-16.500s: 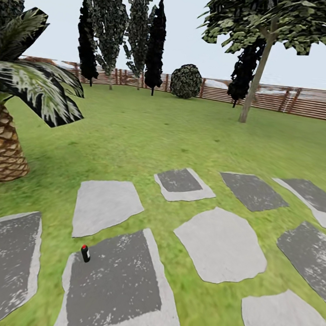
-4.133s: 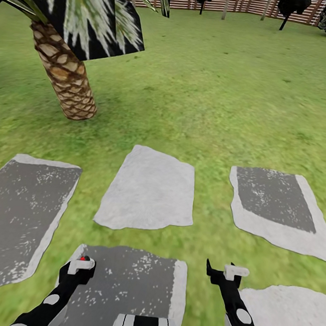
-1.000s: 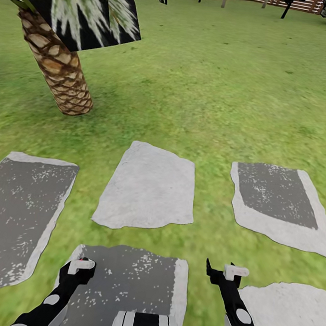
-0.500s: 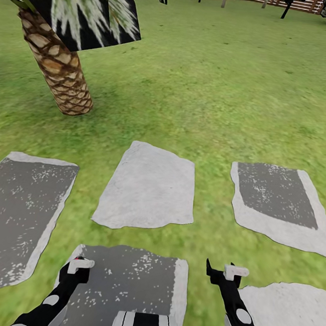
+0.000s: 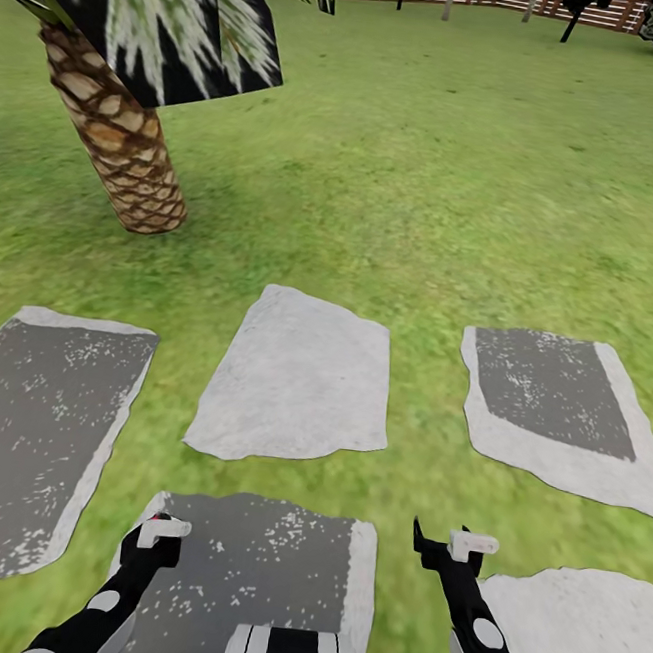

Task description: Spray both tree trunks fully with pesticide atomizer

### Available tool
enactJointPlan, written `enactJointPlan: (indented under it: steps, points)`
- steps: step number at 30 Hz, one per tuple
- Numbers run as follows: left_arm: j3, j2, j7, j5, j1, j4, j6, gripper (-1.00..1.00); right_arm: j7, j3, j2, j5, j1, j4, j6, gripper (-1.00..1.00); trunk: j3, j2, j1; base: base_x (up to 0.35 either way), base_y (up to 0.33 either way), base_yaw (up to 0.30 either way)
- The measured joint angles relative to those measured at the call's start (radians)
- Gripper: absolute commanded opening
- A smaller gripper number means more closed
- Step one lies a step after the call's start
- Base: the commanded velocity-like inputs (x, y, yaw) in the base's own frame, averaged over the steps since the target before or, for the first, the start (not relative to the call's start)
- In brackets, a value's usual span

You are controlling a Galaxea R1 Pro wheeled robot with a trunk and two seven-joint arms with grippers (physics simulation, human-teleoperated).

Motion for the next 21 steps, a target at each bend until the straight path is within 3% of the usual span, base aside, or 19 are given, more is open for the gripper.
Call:
enactJointPlan:
  steps: [21]
  points:
    - [-0.002, 0.0, 0.0, 0.0, 0.0, 0.0, 0.001, -1.0, 0.0, 0.002, 0.001, 0.0, 0.0, 0.0, 0.0, 1.0, 0.081, 0.005, -0.009, 0.0, 0.0, 0.0]
